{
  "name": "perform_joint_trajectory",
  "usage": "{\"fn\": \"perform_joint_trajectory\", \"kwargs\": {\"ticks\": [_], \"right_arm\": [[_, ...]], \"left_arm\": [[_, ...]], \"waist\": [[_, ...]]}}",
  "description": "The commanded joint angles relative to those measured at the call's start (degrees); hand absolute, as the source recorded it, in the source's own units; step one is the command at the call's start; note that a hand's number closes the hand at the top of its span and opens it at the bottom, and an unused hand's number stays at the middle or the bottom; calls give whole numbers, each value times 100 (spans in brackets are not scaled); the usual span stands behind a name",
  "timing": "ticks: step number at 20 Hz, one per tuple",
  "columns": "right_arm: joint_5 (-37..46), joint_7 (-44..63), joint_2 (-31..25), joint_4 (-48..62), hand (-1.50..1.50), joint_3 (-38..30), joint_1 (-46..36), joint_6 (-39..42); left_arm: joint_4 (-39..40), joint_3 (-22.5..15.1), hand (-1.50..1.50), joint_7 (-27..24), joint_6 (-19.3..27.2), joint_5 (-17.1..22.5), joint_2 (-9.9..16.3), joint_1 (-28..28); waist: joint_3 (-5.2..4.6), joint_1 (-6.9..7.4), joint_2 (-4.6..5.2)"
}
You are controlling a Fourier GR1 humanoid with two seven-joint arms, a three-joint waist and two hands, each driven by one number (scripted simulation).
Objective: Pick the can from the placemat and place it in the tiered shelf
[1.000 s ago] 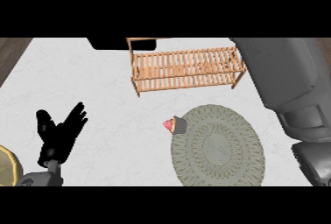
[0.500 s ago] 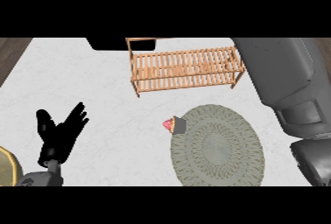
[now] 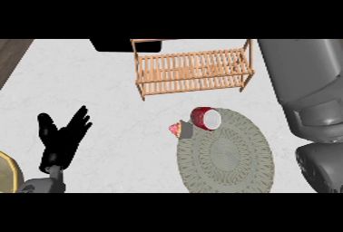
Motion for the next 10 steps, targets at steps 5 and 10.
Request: {"fn": "perform_joint_trajectory", "kwargs": {"ticks": [5, 10], "right_arm": [[-897, -270, -65, -239, -150, -901, 29, -544], [-512, 59, -439, -279, -150, -863, -92, -1276]], "left_arm": [[342, -90, 0, -63, 99, -128, -240, -164], [139, -10, 0, 60, 139, -120, -176, -91]], "waist": [[-11, -42, 11], [-12, -48, -5]]}}
